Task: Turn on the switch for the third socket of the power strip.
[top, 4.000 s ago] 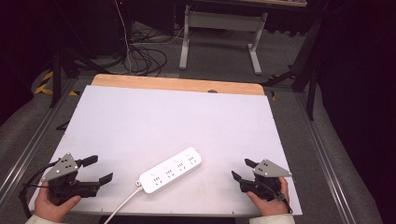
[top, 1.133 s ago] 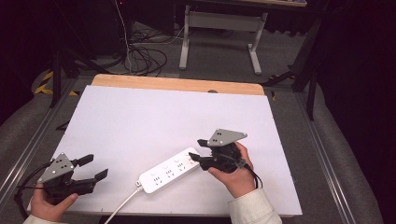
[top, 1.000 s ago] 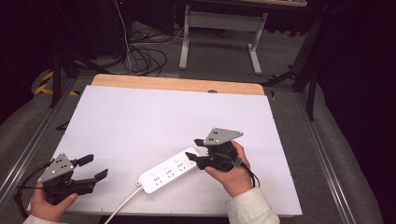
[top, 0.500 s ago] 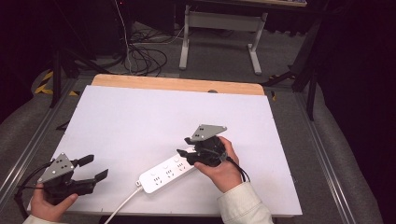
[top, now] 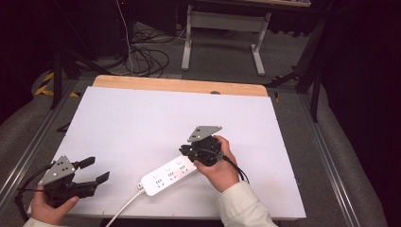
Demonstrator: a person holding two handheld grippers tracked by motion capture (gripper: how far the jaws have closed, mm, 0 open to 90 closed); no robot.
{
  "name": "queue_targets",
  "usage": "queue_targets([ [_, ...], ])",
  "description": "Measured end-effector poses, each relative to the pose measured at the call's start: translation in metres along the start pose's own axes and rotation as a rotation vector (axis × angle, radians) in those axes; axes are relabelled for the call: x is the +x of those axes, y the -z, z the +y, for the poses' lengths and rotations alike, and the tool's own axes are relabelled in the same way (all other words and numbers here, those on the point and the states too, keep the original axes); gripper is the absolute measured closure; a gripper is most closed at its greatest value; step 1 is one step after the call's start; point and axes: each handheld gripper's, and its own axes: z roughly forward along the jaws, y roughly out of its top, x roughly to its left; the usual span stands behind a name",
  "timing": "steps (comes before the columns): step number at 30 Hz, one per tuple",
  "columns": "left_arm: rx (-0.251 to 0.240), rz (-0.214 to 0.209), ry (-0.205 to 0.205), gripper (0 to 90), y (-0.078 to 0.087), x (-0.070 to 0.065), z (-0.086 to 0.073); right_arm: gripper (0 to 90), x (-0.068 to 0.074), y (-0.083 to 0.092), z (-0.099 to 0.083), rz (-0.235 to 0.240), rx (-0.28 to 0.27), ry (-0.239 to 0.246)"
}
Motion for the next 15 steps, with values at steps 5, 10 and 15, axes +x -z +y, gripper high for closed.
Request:
queue_targets([
  [5, 0.004, -0.003, 0.003, 26.1, -0.001, 0.0, 0.0, 90.0, 0.001, -0.008, 0.0, 0.006, 0.031, -0.002],
  [10, 0.005, -0.008, 0.001, 26.1, 0.0, 0.0, 0.0, 90.0, 0.002, -0.017, -0.002, 0.017, 0.058, -0.004],
  [15, 0.005, -0.009, 0.005, 26.1, -0.001, 0.0, 0.0, 90.0, 0.003, -0.025, -0.003, 0.029, 0.082, -0.025],
])
